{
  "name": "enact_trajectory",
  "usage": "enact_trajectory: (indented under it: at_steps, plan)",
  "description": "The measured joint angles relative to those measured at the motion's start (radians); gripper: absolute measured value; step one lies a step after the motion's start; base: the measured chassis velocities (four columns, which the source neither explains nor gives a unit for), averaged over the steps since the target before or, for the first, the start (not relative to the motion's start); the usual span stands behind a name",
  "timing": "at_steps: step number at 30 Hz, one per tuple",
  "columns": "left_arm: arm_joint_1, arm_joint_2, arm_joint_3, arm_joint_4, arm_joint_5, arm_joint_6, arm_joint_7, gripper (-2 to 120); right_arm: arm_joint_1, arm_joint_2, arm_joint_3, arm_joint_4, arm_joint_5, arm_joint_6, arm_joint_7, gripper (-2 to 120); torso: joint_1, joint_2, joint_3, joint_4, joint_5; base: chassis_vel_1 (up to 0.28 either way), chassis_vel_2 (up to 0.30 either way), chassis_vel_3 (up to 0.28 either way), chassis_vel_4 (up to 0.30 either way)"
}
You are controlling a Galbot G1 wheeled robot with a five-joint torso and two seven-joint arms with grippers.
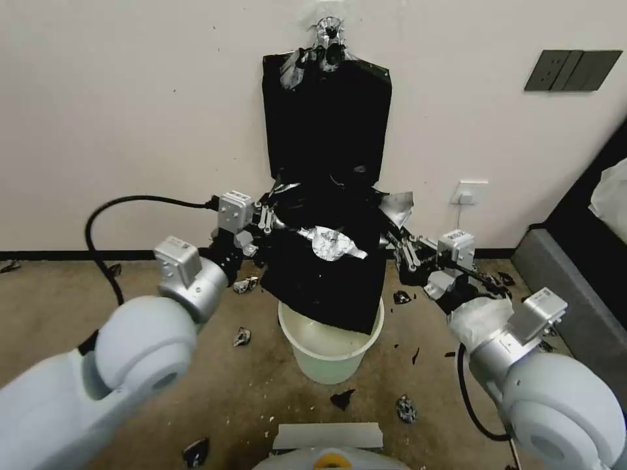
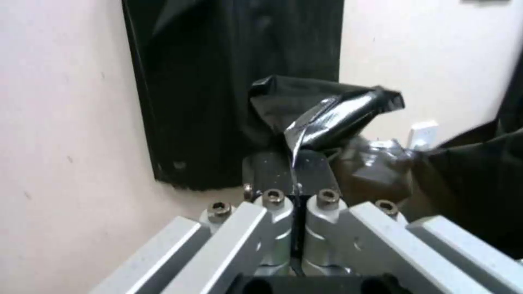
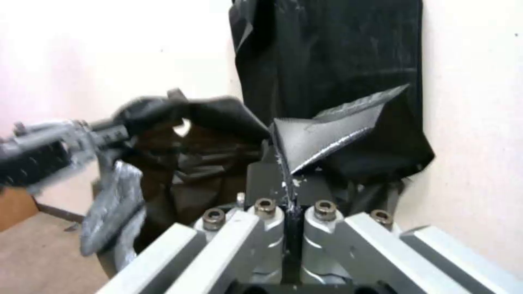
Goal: Place a trash bag onto the trash bin.
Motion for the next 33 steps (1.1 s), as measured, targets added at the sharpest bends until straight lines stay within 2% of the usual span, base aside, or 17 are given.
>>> enact_trajectory:
  at_steps: [4, 8, 14, 16, 17, 24, 33]
  plan:
    - [0.014, -0.084, 0.064, 0.053, 0.005, 0.008, -0.021, 0, -0.014, 0.022, -0.007, -0.049, -0.003, 0.02, 0.002, 0, 0.0, 0.0, 0.0, -0.0001, 0.0002, 0.0, 0.0, 0.0, 0.0]
    - [0.033, -0.125, 0.078, 0.083, 0.006, 0.015, -0.034, 0, -0.019, 0.04, -0.025, -0.087, -0.01, 0.027, 0.005, 0, 0.0, 0.0, 0.0, -0.0001, 0.0, 0.0, 0.0, 0.0, 0.0]
    - [0.136, -0.177, 0.048, 0.149, 0.061, 0.009, -0.038, 0, -0.048, 0.099, -0.09, -0.172, -0.055, 0.05, 0.021, 0, 0.0, 0.0, 0.0, -0.0001, 0.0, 0.0, 0.0, 0.0, 0.0]
    - [0.136, -0.177, 0.048, 0.149, 0.061, 0.009, -0.038, 0, -0.048, 0.099, -0.09, -0.172, -0.055, 0.05, 0.021, 0, 0.0, 0.0, 0.0, -0.0001, 0.0, 0.0, 0.0, 0.0, 0.0]
    - [0.19, -0.198, 0.021, 0.165, 0.11, -0.002, -0.032, 0, -0.057, 0.13, -0.117, -0.194, -0.063, 0.054, 0.032, 0, 0.0, 0.0, 0.0, -0.0001, 0.0001, 0.0, 0.0, 0.0, 0.0]
    - [0.298, -0.223, -0.029, 0.168, 0.166, -0.019, -0.014, 0, -0.074, 0.17, -0.153, -0.224, -0.081, 0.056, 0.057, 0, 0.0, 0.0, 0.0, 0.0, 0.0, 0.0, 0.0, 0.0, 0.0]
    - [0.358, -0.305, -0.01, 0.222, 0.235, -0.034, 0.002, 0, -0.11, 0.206, -0.17, -0.281, -0.079, 0.056, 0.111, 0, 0.0, 0.0, 0.0, 0.0, 0.0, 0.0, 0.0, 0.0, 0.0]
